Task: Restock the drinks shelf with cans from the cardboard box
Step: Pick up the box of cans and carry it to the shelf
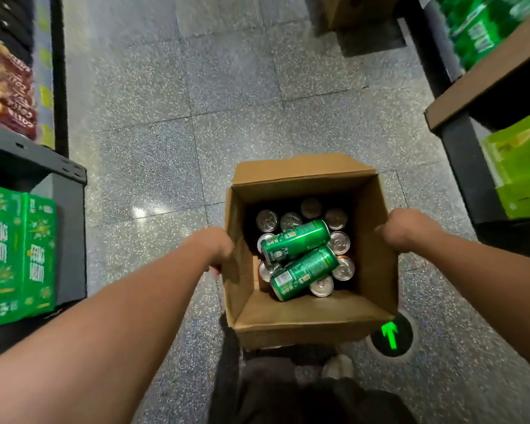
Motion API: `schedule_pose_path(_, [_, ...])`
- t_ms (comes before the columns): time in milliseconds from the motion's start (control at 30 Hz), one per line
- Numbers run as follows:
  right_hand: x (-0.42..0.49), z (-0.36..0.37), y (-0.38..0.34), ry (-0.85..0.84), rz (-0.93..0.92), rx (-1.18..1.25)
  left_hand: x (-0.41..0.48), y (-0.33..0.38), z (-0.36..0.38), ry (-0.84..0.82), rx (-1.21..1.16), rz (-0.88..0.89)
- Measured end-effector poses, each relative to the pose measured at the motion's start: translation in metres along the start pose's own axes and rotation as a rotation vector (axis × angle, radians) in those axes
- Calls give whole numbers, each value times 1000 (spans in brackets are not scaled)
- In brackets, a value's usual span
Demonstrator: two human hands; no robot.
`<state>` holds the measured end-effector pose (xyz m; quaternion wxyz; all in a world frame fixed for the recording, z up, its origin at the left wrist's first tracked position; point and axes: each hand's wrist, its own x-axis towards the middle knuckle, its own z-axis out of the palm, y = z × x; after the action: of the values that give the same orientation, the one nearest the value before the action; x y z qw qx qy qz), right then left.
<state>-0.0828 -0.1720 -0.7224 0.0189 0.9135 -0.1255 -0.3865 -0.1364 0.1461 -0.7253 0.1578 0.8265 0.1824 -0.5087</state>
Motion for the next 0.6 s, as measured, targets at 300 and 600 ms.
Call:
schedule_pose_path(300, [68,-85,-53,-20,-14,-19,50,27,-101,-54,-17,-3])
schedule_pose_path(600, [166,-182,-113,-16,-97,-72,105,68,-204,-45,-89,-107])
